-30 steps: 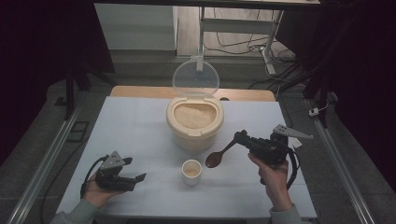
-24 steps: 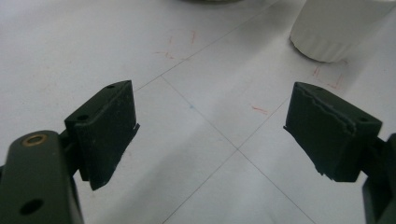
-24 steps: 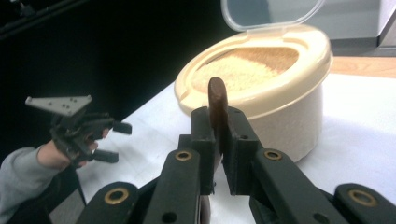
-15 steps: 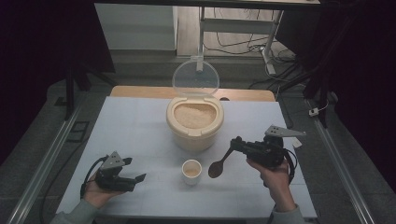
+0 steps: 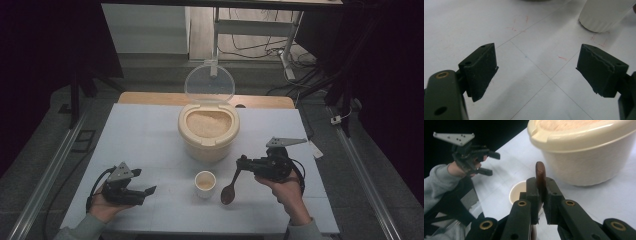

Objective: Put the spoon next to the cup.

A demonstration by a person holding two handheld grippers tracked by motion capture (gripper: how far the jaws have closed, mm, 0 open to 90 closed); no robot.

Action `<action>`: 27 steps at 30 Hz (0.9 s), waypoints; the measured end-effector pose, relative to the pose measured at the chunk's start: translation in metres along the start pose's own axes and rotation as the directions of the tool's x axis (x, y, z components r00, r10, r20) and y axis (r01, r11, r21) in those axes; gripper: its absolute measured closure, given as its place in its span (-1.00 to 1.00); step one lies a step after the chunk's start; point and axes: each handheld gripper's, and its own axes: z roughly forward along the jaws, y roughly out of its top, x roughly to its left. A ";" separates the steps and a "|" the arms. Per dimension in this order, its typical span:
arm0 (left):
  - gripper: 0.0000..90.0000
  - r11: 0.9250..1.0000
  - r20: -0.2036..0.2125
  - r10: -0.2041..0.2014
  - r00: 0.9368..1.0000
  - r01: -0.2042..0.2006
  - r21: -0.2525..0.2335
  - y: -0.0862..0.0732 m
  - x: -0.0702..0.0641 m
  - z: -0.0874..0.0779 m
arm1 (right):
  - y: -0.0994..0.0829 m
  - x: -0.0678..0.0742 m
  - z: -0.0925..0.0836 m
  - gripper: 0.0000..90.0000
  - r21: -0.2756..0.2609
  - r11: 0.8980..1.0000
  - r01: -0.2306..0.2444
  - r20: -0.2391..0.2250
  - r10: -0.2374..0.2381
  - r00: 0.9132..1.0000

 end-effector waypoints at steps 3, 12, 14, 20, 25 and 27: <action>-0.63 1.000 0.002 0.004 1.000 -0.004 0.002 0.000 0.000 0.000 | 0.000 0.001 0.008 0.85 0.032 0.999 -0.001 -0.020 0.002 1.000; -0.63 1.000 0.002 0.006 1.000 -0.006 0.004 0.000 0.000 0.001 | -0.006 -0.014 0.029 0.82 0.066 0.997 -0.033 -0.017 0.034 0.999; -0.63 1.000 0.002 0.005 1.000 -0.005 0.005 0.000 0.000 0.001 | -0.008 -0.018 0.031 0.78 0.058 0.998 -0.028 0.014 0.028 1.000; -0.63 1.000 0.004 -0.005 1.000 0.005 0.001 0.000 0.001 0.001 | -0.014 -0.034 0.040 0.66 0.046 0.998 -0.033 0.094 0.029 0.995; -0.63 1.000 -0.002 -0.008 1.000 0.008 0.001 0.000 0.002 0.000 | -0.020 -0.045 0.050 0.57 0.042 0.998 -0.040 0.150 0.033 0.988; -0.63 1.000 -0.003 -0.008 1.000 0.008 0.003 0.000 0.002 0.000 | -0.021 -0.047 0.053 0.53 0.052 0.998 -0.036 0.179 0.026 0.983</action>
